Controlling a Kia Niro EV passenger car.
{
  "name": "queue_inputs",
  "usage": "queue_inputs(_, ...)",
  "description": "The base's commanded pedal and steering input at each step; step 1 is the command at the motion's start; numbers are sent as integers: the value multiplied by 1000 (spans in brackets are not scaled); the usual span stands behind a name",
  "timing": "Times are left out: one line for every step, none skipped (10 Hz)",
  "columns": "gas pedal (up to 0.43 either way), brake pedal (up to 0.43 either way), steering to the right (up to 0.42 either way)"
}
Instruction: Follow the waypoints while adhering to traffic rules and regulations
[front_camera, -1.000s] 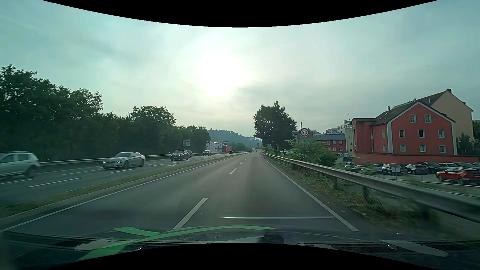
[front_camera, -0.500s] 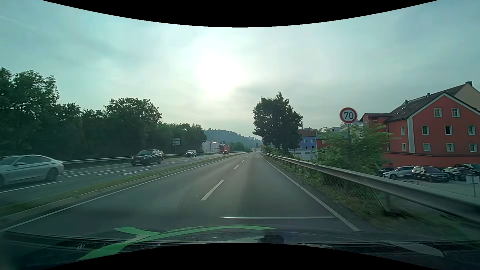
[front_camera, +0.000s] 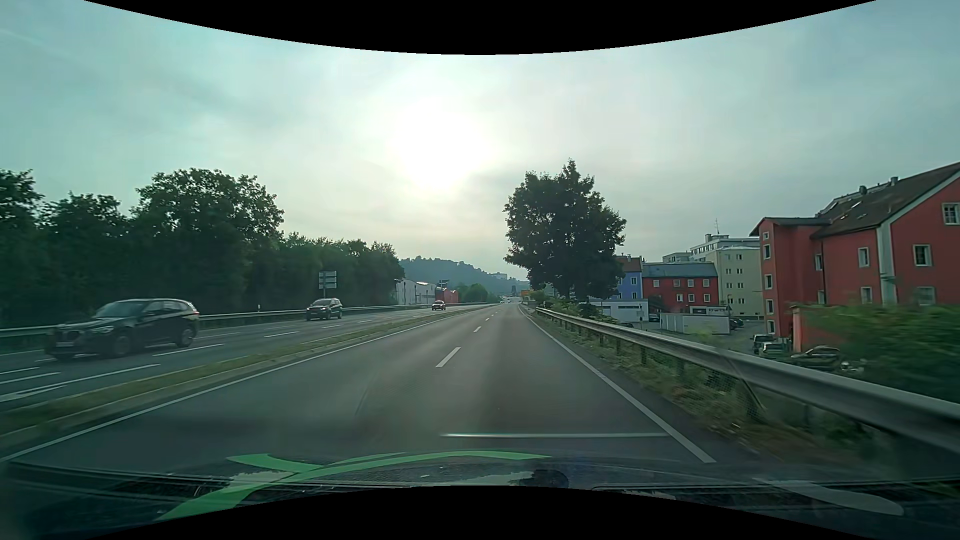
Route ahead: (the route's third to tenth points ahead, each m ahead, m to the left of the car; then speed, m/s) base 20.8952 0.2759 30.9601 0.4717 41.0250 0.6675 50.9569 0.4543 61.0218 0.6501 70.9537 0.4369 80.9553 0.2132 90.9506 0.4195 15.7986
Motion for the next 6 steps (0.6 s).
queue_inputs(350,0,0)
queue_inputs(339,0,0)
queue_inputs(339,0,0)
queue_inputs(339,0,0)
queue_inputs(339,0,-1)
queue_inputs(339,0,-1)
